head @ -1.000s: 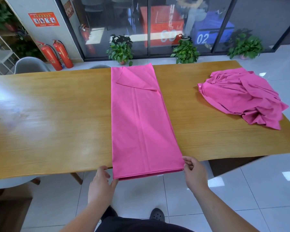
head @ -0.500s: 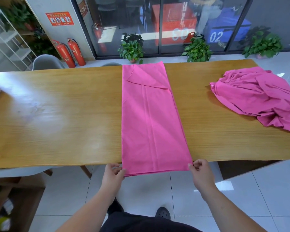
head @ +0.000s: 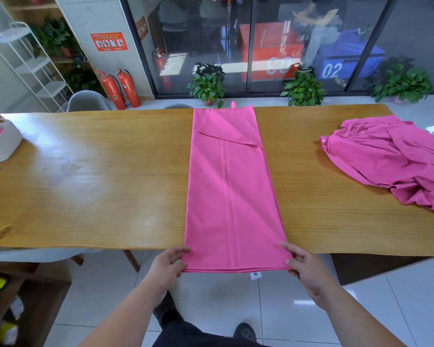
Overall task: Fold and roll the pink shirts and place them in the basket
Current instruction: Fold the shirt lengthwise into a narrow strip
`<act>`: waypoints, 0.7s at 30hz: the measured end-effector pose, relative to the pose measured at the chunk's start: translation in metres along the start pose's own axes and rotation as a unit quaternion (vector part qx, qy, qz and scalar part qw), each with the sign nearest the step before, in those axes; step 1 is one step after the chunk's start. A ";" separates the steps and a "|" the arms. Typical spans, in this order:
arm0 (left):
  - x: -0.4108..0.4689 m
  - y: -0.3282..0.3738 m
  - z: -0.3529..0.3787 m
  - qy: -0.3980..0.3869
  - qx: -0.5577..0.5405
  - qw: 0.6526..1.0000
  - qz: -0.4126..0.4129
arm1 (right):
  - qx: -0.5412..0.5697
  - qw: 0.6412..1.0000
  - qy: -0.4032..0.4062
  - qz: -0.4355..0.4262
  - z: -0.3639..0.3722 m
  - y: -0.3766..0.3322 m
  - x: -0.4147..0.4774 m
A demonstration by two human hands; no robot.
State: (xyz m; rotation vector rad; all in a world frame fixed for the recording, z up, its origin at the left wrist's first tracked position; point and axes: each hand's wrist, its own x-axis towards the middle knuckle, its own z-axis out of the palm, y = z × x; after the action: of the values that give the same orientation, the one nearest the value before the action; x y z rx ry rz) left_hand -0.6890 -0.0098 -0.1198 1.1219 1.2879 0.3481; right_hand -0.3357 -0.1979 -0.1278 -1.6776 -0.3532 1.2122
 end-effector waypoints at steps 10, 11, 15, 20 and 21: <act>0.014 0.078 0.000 -0.003 -0.115 0.993 0.029 | -0.035 0.999 0.009 -0.032 0.008 -0.074 0.001; 0.014 0.096 -0.001 -0.011 -0.159 0.985 0.062 | 0.007 0.999 0.006 -0.053 0.011 -0.092 -0.002; 0.014 0.128 -0.012 -0.062 -0.264 0.949 0.160 | 0.120 0.985 -0.021 -0.119 0.014 -0.127 -0.013; 0.009 0.036 -0.017 -0.032 -0.032 0.998 0.038 | -0.039 0.999 -0.012 -0.022 0.009 -0.045 -0.017; 0.006 0.021 -0.017 -0.040 0.002 0.999 0.013 | -0.053 0.998 -0.022 -0.003 0.010 -0.031 -0.020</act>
State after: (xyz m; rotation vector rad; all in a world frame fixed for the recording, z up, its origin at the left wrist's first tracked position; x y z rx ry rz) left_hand -0.6943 0.0123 -0.1043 1.1457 1.2051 0.3170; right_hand -0.3438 -0.1917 -0.0909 -1.7403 -0.4561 1.2471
